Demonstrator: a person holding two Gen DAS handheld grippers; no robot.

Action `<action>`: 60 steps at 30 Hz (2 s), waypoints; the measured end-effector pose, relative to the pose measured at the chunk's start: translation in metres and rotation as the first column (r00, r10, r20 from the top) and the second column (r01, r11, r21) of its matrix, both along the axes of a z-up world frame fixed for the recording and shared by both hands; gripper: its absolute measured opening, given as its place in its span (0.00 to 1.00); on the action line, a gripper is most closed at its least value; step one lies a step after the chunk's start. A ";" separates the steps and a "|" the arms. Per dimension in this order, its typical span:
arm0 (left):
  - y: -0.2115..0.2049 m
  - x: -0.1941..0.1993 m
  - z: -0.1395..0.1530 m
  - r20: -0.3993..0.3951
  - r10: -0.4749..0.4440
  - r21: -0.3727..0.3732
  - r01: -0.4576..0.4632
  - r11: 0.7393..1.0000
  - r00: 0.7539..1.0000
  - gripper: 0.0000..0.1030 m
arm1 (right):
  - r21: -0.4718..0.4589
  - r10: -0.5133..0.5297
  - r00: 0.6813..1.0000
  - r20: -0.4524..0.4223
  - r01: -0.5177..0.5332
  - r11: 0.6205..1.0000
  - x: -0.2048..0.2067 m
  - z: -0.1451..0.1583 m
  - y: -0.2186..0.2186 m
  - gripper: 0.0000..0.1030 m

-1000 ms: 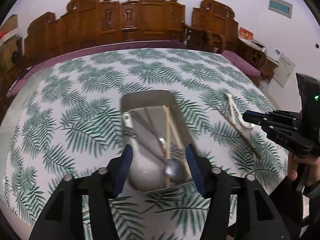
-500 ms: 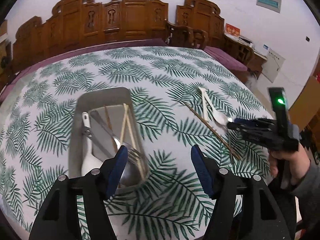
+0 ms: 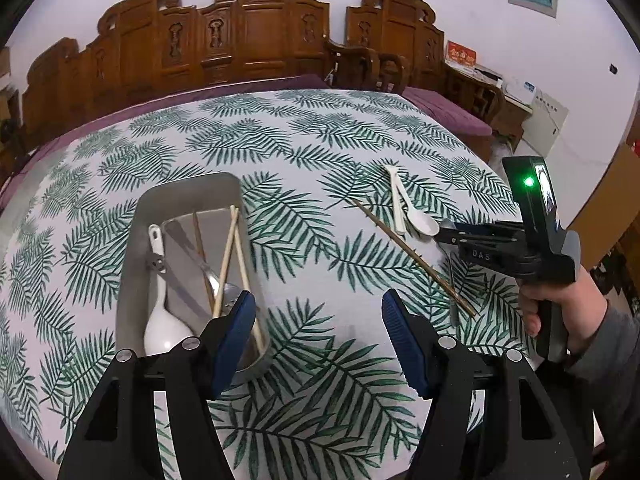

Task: Organize utensils
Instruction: 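Grasp a wooden chopstick from the table with the left tool, then lower the wooden chopstick into the grey tray and open the left tool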

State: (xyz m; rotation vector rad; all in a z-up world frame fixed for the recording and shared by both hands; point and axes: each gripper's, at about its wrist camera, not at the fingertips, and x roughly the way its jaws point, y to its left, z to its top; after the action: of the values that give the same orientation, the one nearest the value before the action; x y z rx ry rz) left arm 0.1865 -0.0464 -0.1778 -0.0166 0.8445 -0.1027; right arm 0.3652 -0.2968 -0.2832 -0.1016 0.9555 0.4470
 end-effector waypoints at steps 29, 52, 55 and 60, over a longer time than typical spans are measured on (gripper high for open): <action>-0.125 0.095 -0.071 -0.163 -0.110 0.002 0.112 0.994 0.981 0.60 | 0.026 -0.006 1.000 0.029 0.006 1.000 -0.021 0.038 -0.072 0.03; -0.068 0.082 -0.077 -0.248 -0.030 0.036 0.040 0.999 0.968 0.04 | 0.110 0.036 0.998 0.044 -0.041 0.993 -0.025 0.063 -0.060 0.03; -0.062 0.076 -0.071 -0.234 -0.033 0.038 0.043 0.998 0.972 0.04 | 0.106 0.047 0.998 0.052 -0.052 0.993 -0.028 0.066 -0.056 0.03; -0.055 0.070 -0.057 -0.205 -0.037 0.050 0.048 0.998 0.978 0.04 | 0.115 0.063 0.996 0.066 -0.070 0.991 -0.032 0.075 -0.050 0.03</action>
State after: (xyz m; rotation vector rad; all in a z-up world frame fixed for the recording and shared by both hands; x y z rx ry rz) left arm 0.2568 -0.1010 -0.2347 0.0428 1.0530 -0.1198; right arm 0.3332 -0.3471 -0.2086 -0.0408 0.8644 0.5572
